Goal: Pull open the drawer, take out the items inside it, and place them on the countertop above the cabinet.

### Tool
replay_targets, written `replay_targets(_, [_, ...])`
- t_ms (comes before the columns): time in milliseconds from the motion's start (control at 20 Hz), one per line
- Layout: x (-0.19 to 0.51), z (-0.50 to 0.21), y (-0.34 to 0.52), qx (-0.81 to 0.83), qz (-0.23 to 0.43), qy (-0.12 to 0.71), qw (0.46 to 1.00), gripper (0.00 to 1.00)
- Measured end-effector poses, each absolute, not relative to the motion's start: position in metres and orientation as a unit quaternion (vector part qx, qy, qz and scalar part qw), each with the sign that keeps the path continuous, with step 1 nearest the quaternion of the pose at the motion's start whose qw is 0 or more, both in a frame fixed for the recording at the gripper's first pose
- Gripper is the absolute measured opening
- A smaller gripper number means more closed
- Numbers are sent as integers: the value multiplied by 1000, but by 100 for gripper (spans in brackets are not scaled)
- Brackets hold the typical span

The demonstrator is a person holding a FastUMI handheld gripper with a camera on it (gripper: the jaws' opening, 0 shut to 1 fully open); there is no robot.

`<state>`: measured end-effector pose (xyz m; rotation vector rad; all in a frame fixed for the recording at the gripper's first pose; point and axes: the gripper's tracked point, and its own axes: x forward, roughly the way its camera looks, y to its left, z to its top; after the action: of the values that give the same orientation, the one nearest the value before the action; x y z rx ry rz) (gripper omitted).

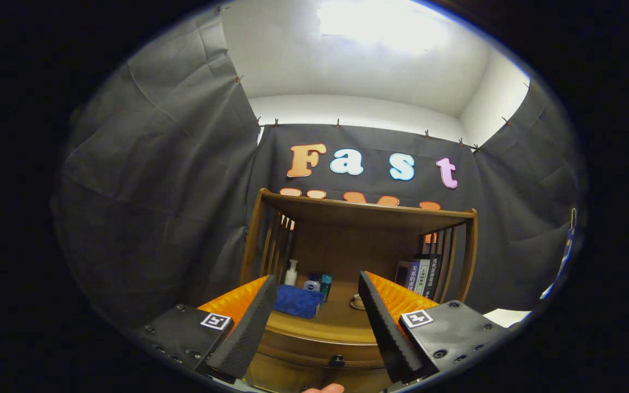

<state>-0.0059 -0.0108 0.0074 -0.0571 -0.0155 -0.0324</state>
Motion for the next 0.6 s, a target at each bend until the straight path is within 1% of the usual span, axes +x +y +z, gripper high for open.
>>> replay_targets(600, [3,-1,-8,-41,-8,-14,999,98])
